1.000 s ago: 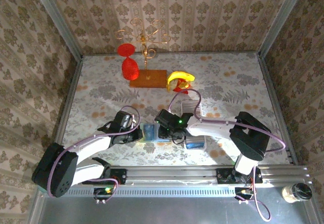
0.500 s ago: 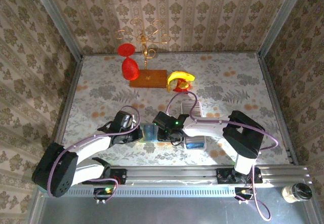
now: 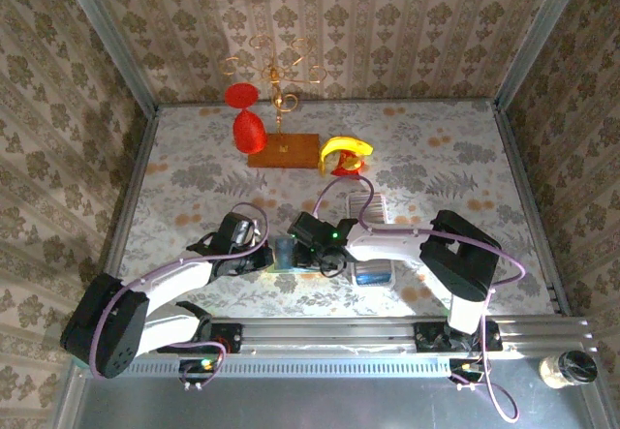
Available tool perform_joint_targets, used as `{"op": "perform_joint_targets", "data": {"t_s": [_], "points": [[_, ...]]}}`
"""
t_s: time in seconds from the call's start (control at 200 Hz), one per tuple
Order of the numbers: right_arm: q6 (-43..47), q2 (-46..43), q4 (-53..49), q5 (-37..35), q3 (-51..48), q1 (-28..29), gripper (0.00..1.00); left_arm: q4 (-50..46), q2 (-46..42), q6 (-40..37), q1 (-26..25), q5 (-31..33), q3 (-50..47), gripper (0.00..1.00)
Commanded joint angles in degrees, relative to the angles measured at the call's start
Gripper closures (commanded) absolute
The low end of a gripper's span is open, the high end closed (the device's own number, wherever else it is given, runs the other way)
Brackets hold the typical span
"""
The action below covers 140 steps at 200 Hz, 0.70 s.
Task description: Put the credit cards into the card holder
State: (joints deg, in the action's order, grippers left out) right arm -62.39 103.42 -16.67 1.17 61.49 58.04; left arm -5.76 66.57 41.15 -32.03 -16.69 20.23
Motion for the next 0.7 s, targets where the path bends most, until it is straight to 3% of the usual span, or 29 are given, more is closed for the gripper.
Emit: {"op": "perform_joint_targets", "data": {"t_s": [0.0, 0.425, 0.54, 0.695], "points": [[-1.82, 1.81, 2.47, 1.15, 1.35, 0.49, 0.56, -3.37, -0.26, 1.07, -0.93, 0.43, -1.59, 1.0], [-2.94, 2.28, 7.42, 1.29, 1.81, 0.58, 0.56, -4.87, -6.67, 4.78, -0.93, 2.53, -2.34, 0.99], [-2.69, 2.69, 8.65, 1.85, 2.11, 0.75, 0.56, -7.13, -12.33, 5.99, -0.93, 5.01, -3.0, 0.92], [-1.45, 3.95, 9.13, 3.18, 4.36, 1.26, 0.56, -11.62, -21.62, 7.09, -0.93, 8.96, -4.09, 0.69]]}}
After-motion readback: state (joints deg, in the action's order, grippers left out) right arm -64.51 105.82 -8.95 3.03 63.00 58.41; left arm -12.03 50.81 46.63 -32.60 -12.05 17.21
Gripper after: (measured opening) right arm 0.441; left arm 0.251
